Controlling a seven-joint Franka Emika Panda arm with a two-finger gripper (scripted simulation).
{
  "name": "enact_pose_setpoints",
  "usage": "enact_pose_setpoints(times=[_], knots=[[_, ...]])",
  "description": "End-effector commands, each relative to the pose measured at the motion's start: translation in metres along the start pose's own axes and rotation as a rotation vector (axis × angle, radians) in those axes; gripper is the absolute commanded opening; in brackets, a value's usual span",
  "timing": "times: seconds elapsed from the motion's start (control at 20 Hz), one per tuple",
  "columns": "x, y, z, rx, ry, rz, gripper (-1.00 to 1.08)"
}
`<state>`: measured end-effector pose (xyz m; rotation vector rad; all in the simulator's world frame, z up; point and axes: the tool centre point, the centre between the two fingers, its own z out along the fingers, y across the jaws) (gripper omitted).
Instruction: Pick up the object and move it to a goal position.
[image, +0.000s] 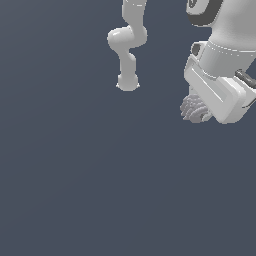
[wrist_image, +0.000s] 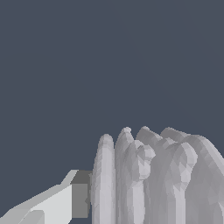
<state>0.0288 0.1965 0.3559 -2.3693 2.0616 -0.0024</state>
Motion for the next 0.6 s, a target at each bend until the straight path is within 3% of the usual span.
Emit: enact_pose_setpoints(times=[0.0, 0.55], knots=[[-0.007, 0.000, -0.015, -0.002, 0.001, 0.001, -1.00], [-0.018, -0.001, -0.038, -0.002, 0.000, -0.001, -1.00]])
